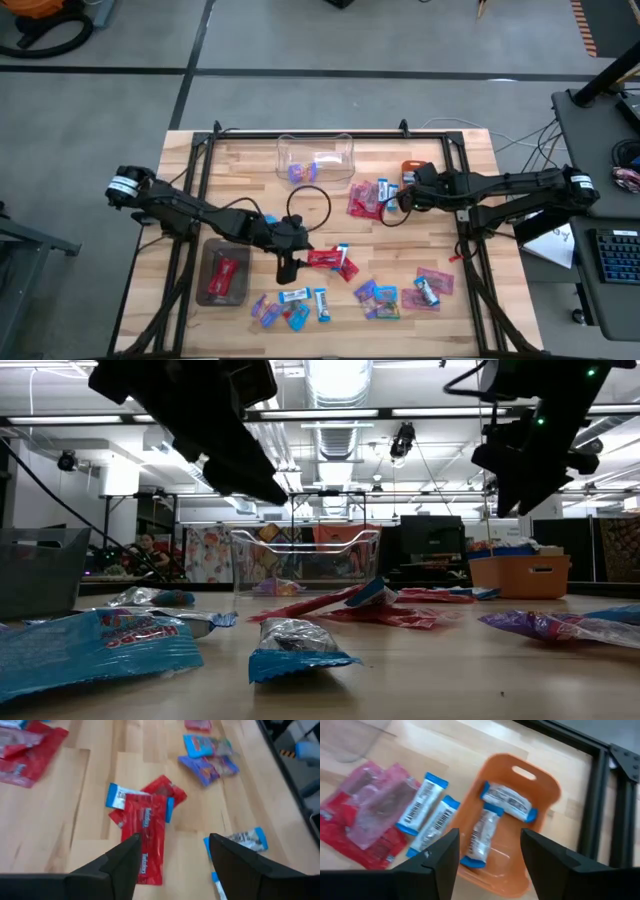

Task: Sort candy
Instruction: Put the red candy into the black bin

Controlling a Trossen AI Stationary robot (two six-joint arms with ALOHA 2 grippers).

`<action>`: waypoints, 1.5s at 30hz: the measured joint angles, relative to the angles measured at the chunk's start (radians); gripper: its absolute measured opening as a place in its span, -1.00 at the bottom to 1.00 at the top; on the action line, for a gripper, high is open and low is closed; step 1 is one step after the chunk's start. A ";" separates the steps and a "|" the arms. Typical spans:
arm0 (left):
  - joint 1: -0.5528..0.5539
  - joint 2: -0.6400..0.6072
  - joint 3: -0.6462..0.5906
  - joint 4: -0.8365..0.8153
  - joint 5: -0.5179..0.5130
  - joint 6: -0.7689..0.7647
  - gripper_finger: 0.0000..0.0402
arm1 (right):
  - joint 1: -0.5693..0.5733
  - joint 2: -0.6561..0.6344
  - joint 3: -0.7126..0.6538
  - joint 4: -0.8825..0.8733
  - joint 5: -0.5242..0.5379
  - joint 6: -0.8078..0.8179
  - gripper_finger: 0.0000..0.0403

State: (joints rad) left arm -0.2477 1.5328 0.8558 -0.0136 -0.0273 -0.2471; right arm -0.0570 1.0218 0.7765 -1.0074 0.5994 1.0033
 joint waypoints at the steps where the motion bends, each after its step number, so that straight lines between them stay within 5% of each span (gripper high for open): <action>1: -0.004 0.012 0.000 0.011 -0.010 0.014 0.15 | 0.000 0.000 0.000 0.016 -0.001 -0.011 0.01; 8: -0.028 0.177 0.000 0.147 -0.072 0.100 0.35 | 0.000 0.006 0.000 0.095 -0.001 -0.073 0.03; 22: -0.010 0.334 -0.001 0.235 -0.114 0.035 0.27 | 0.000 0.009 0.000 0.106 -0.005 -0.088 0.03; 38: -0.010 0.347 0.000 0.232 -0.123 0.028 -0.66 | 0.000 0.009 0.000 0.113 -0.005 -0.088 0.03; 45: -0.010 0.277 -0.002 0.182 -0.120 0.021 -0.88 | 0.000 0.009 0.000 0.120 -0.005 -0.088 0.03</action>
State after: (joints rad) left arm -0.2581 1.8096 0.8536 0.1680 -0.1476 -0.2259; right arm -0.0566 1.0309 0.7761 -0.8877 0.5941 0.9157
